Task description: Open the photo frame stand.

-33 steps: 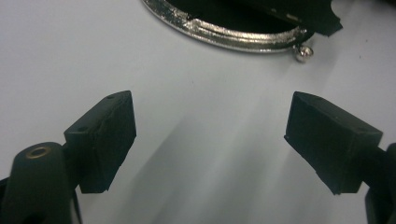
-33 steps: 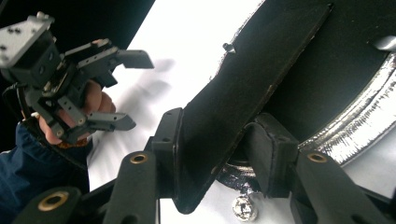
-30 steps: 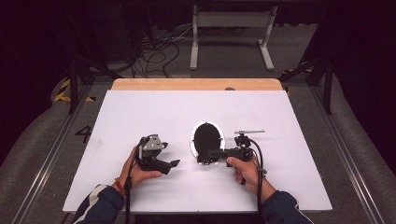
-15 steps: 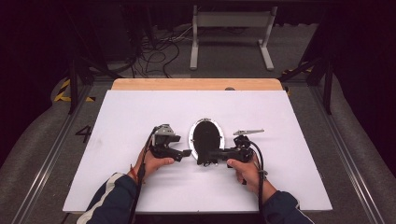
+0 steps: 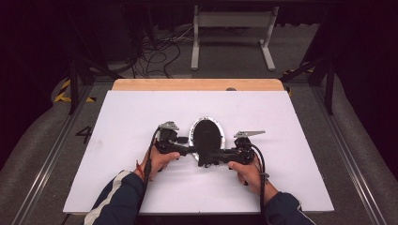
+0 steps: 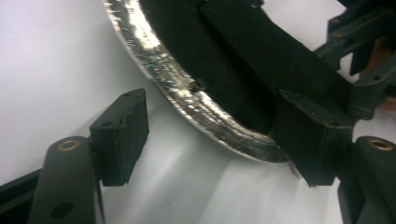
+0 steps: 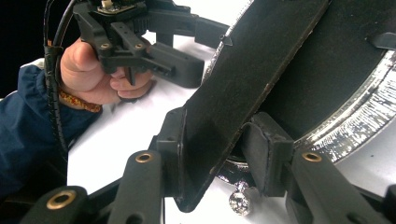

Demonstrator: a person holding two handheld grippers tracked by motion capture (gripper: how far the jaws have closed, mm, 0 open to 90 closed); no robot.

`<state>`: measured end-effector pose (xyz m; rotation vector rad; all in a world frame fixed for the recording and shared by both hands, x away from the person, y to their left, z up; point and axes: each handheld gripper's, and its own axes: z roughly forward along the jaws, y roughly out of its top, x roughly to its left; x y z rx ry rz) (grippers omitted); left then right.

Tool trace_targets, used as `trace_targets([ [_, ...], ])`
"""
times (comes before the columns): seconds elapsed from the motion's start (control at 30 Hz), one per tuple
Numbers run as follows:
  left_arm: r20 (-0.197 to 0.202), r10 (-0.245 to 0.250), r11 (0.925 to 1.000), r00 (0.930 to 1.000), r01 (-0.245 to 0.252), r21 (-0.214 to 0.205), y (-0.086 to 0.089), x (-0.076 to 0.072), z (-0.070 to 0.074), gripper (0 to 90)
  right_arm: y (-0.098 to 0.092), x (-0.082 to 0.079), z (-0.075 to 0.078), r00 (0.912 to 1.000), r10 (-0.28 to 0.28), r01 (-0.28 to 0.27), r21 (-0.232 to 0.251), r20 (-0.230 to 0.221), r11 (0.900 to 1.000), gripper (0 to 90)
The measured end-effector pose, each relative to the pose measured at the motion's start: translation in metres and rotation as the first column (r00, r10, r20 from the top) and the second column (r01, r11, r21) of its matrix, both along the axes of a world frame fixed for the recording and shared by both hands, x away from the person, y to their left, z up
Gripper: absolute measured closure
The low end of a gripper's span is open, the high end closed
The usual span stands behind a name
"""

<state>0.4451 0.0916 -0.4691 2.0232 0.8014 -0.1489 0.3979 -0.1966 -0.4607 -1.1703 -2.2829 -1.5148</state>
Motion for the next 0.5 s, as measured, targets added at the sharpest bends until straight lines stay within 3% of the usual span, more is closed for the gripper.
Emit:
trace_targets([
  [0.17, -0.002, -0.029, 0.9996, 0.9996, 0.029, -0.006, -0.0039, -0.0002, -0.0004, 29.9, 0.0004, -0.0005, 0.0012, 0.9998, 0.010, -0.010, -0.003, 0.016, 0.9999, 61.2],
  [0.23, -0.020, -0.024, 0.9993, 0.9995, 0.023, -0.029, -0.0036, -0.0003, -0.0006, 30.0, 0.0004, -0.0007, 0.0013, 0.9998, 0.010, -0.010, -0.004, 0.017, 0.9999, 61.2],
  [0.5, -0.024, -0.037, 0.9962, 0.9990, 0.035, -0.079, 0.0014, 0.0005, 0.0003, 32.1, 0.0000, -0.0021, 0.0025, 0.9994, 0.021, -0.020, -0.010, 0.028, 0.9997, 61.7],
])
